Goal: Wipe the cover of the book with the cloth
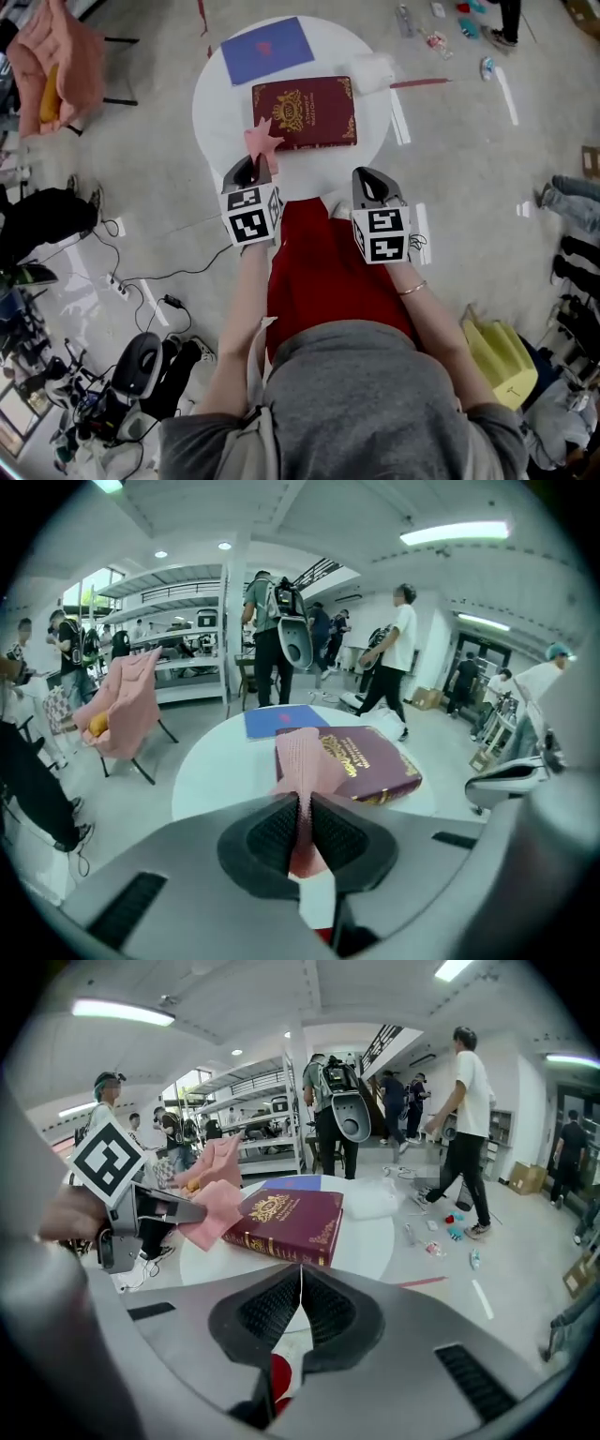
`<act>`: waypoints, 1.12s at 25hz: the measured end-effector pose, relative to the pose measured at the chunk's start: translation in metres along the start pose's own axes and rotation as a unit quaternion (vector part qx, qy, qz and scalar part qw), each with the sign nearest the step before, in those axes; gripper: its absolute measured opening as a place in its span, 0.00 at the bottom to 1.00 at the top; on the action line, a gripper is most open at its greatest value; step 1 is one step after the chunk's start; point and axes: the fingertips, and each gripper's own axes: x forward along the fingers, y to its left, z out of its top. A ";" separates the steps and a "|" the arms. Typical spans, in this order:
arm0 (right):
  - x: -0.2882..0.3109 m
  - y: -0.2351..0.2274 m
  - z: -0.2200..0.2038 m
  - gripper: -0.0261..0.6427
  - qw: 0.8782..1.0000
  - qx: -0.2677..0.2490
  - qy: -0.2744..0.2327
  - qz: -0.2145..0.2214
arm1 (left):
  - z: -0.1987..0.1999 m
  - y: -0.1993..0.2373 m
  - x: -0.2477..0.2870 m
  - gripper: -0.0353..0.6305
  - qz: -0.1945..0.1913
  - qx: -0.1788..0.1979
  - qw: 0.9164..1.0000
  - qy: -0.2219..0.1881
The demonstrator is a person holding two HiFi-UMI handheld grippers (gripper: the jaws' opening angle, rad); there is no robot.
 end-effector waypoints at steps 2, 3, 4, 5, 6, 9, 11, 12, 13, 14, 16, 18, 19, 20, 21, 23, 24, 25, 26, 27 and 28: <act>-0.008 -0.007 -0.006 0.08 1.000 0.009 -0.002 -0.009 | 0.003 -0.027 0.003 0.11 -0.029 0.015 0.999 -0.006; -0.011 -0.012 -0.009 0.08 1.000 0.014 -0.003 -0.015 | 0.004 -0.042 0.005 0.11 -0.045 0.023 0.999 -0.007; -0.015 -0.016 -0.011 0.08 1.000 0.020 -0.005 -0.021 | 0.005 -0.058 0.007 0.11 -0.061 0.032 0.998 -0.006; -0.019 -0.021 -0.013 0.08 0.999 0.025 -0.006 -0.028 | 0.005 -0.073 0.010 0.11 -0.077 0.040 0.996 -0.004; -0.023 -0.026 -0.016 0.08 0.999 0.031 -0.008 -0.035 | 0.004 -0.089 0.013 0.11 -0.094 0.050 0.994 0.000; -0.034 -0.038 -0.024 0.08 0.997 0.046 -0.011 -0.055 | -0.003 -0.134 0.023 0.11 -0.139 0.086 0.986 0.016; -0.041 -0.046 -0.028 0.08 0.996 0.058 -0.012 -0.069 | -0.010 -0.161 0.032 0.11 -0.166 0.110 0.979 0.031; -0.044 -0.050 -0.029 0.08 0.995 0.064 -0.013 -0.076 | -0.013 -0.172 0.036 0.11 -0.179 0.118 0.976 0.039; -0.047 -0.053 -0.030 0.08 0.994 0.069 -0.013 -0.082 | -0.016 -0.182 0.039 0.11 -0.191 0.123 0.973 0.047; -0.049 -0.056 -0.031 0.08 0.993 0.073 -0.014 -0.086 | -0.019 -0.191 0.043 0.11 -0.201 0.125 0.970 0.055; -0.052 -0.061 -0.033 0.08 0.992 0.080 -0.013 -0.093 | -0.025 -0.202 0.050 0.11 -0.212 0.129 0.966 0.072; -0.053 -0.063 -0.036 0.08 0.991 0.086 -0.011 -0.097 | -0.031 -0.206 0.057 0.11 -0.213 0.134 0.964 0.087; -0.053 -0.064 -0.037 0.08 0.991 0.089 -0.009 -0.099 | -0.033 -0.206 0.059 0.11 -0.213 0.136 0.963 0.094; -0.053 -0.064 -0.038 0.08 0.991 0.091 -0.006 -0.099 | -0.034 -0.204 0.061 0.11 -0.211 0.136 0.963 0.099; -0.052 -0.064 -0.039 0.08 0.991 0.091 -0.004 -0.099 | -0.034 -0.201 0.063 0.11 -0.209 0.135 0.963 0.103; -0.048 -0.062 -0.038 0.08 0.991 0.091 -0.001 -0.096 | -0.035 -0.192 0.064 0.11 -0.204 0.130 0.964 0.111; -0.046 -0.061 -0.037 0.08 0.992 0.090 0.001 -0.093 | -0.035 -0.187 0.064 0.11 -0.201 0.125 0.965 0.115; -0.043 -0.059 -0.036 0.08 0.992 0.087 0.003 -0.090 | -0.035 -0.181 0.064 0.11 -0.198 0.120 0.966 0.117; -0.039 -0.056 -0.033 0.08 0.993 0.084 0.004 -0.086 | -0.035 -0.174 0.064 0.11 -0.194 0.113 0.967 0.119; -0.036 -0.053 -0.030 0.08 0.993 0.080 0.005 -0.081 | -0.035 -0.166 0.064 0.11 -0.188 0.105 0.969 0.120; -0.032 -0.050 -0.027 0.08 0.994 0.076 0.006 -0.076 | -0.034 -0.158 0.063 0.11 -0.182 0.097 0.971 0.121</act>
